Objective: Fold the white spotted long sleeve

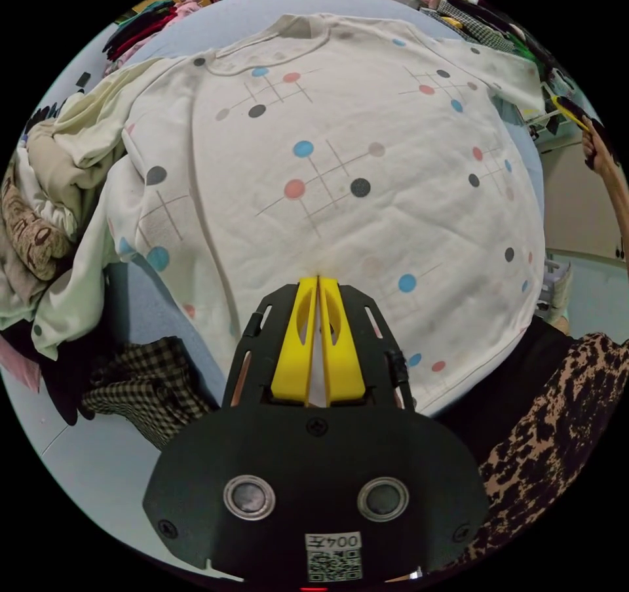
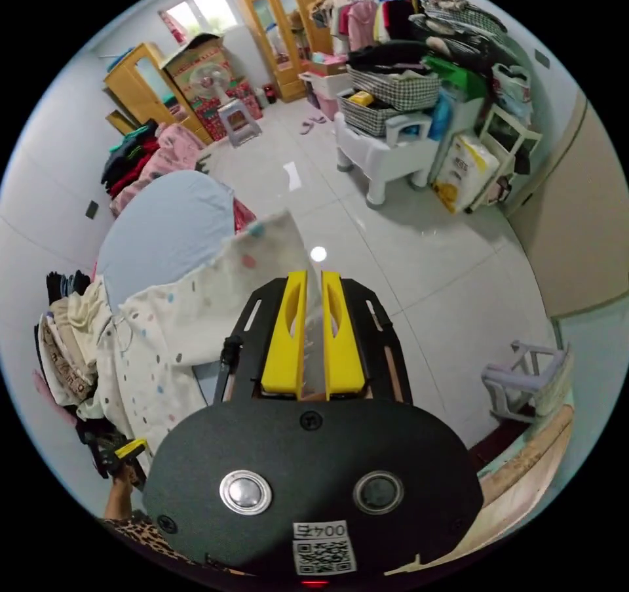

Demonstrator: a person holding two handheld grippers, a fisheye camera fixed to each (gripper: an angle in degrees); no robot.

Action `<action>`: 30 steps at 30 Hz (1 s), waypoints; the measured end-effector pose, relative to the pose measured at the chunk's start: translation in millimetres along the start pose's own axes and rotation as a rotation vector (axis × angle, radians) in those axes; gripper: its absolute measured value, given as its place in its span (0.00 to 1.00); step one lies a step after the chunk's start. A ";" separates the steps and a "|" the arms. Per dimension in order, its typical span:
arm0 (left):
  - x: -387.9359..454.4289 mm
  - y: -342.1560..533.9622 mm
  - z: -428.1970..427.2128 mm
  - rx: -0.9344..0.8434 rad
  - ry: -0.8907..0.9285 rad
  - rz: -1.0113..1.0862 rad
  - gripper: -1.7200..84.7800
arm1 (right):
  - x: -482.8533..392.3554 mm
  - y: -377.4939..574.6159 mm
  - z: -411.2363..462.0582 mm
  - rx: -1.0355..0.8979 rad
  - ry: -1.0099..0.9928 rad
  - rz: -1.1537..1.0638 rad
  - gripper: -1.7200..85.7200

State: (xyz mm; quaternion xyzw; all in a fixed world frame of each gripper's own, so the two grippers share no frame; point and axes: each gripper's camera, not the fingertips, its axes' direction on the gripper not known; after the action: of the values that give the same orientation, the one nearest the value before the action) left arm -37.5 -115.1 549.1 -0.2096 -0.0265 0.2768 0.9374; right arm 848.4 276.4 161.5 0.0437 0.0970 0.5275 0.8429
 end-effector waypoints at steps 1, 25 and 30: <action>-0.5 0.3 0.0 0.002 -0.005 0.003 0.02 | -5.9 2.6 -4.8 0.031 -0.008 -0.018 0.08; -243.0 -4.2 -7.4 0.236 0.116 -0.416 0.03 | -326.6 41.4 127.7 -0.364 -0.364 -0.634 0.11; -248.4 16.0 -64.8 0.439 -0.003 -0.287 0.03 | -339.0 35.4 109.1 -0.245 -0.400 -0.673 0.14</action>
State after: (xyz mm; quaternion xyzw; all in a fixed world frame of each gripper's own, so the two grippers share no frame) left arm -244.8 -259.1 500.1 0.0053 0.0035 0.1401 0.9901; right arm 696.1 -9.3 314.1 0.0107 -0.1234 0.2113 0.9695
